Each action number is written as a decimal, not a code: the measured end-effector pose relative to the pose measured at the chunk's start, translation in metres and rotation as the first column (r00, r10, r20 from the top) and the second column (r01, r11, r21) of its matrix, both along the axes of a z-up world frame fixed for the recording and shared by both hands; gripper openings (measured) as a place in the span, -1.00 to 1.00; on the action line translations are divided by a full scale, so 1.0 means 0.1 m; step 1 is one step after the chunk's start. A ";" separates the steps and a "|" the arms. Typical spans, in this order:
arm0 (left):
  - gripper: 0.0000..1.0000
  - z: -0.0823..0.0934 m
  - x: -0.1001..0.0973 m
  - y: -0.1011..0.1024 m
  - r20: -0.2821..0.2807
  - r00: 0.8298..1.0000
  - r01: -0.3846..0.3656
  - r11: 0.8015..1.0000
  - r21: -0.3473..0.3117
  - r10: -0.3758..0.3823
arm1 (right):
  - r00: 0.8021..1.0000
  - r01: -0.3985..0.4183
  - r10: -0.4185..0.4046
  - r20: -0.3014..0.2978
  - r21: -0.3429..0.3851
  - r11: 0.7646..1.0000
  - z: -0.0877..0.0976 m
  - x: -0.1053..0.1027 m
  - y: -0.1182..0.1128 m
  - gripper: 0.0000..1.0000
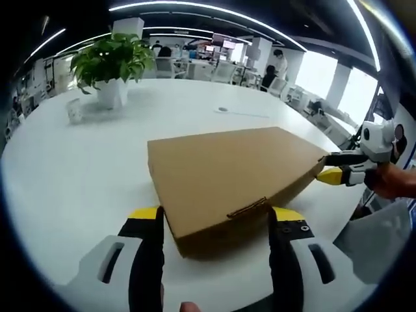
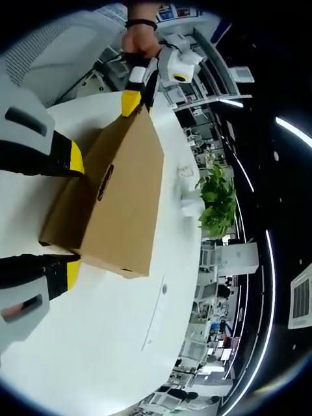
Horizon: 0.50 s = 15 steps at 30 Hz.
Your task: Operate the shoe box by opening the lid, removing the specified soft item, and placing it in the target area until the item is outside and the box remains undamaged.
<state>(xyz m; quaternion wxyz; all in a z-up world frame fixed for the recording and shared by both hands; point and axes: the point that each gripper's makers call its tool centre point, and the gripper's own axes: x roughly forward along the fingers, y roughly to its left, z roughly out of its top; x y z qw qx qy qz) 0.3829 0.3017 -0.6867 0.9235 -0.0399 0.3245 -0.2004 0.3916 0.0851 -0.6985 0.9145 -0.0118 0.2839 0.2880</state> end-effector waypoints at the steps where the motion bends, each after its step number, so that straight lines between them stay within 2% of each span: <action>1: 0.28 0.01 0.00 0.00 0.001 1.000 -0.001 1.000 -0.001 0.001 | 1.000 0.001 -0.001 0.001 0.000 1.000 0.00 0.00 0.00 -0.12; 15: 0.24 0.14 0.02 0.03 0.037 0.999 0.017 1.000 0.024 -0.018 | 0.998 0.030 -0.032 0.050 0.032 0.999 0.19 0.03 -0.01 -0.11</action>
